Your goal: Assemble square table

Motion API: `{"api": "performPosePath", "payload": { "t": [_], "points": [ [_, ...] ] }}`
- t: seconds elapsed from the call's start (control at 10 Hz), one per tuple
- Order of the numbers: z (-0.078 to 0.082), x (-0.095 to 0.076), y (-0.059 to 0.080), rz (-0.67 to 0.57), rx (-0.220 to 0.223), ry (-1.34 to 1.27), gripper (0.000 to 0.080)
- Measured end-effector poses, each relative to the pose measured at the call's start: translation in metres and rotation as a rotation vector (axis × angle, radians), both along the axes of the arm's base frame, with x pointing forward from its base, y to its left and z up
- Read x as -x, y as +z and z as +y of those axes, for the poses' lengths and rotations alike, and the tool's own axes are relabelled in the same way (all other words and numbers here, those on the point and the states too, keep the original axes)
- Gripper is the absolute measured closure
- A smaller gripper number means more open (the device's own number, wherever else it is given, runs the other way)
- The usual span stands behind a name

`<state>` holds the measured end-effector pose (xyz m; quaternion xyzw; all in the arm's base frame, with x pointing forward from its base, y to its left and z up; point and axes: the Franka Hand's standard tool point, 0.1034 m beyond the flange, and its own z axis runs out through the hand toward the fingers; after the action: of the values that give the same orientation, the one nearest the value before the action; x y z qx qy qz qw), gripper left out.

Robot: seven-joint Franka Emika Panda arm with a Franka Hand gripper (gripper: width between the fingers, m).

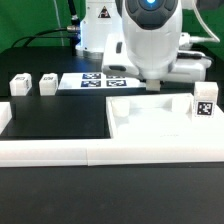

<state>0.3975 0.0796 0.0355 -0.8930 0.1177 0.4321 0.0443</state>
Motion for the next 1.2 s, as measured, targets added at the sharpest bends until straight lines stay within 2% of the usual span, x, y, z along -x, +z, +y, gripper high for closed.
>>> {"api": "performPosePath", "payload": {
  "t": [0.1,0.3,0.4,0.5,0.6,0.7,0.8,1.0,1.1,1.2],
  "points": [
    [-0.007,-0.017,0.031,-0.008,-0.010,-0.001,0.0514],
    [-0.021,-0.038,0.075,-0.032,-0.028,-0.028,0.0514],
    [-0.032,-0.046,0.088,-0.036,-0.023,-0.032,0.0514],
    [-0.035,-0.051,0.083,-0.064,-0.001,-0.010,0.0514],
    [-0.031,-0.059,0.079,-0.154,0.011,-0.008,0.0514],
    [-0.030,-0.057,0.082,-0.208,0.014,-0.011,0.0514],
    [-0.032,-0.062,0.086,-0.272,0.023,-0.006,0.0514],
    [-0.037,-0.100,0.142,-0.413,0.038,0.031,0.0514],
    [-0.042,-0.113,0.159,-0.485,0.053,0.054,0.0514],
    [-0.043,-0.124,0.169,-0.584,0.065,0.062,0.0514]
  ]
}}
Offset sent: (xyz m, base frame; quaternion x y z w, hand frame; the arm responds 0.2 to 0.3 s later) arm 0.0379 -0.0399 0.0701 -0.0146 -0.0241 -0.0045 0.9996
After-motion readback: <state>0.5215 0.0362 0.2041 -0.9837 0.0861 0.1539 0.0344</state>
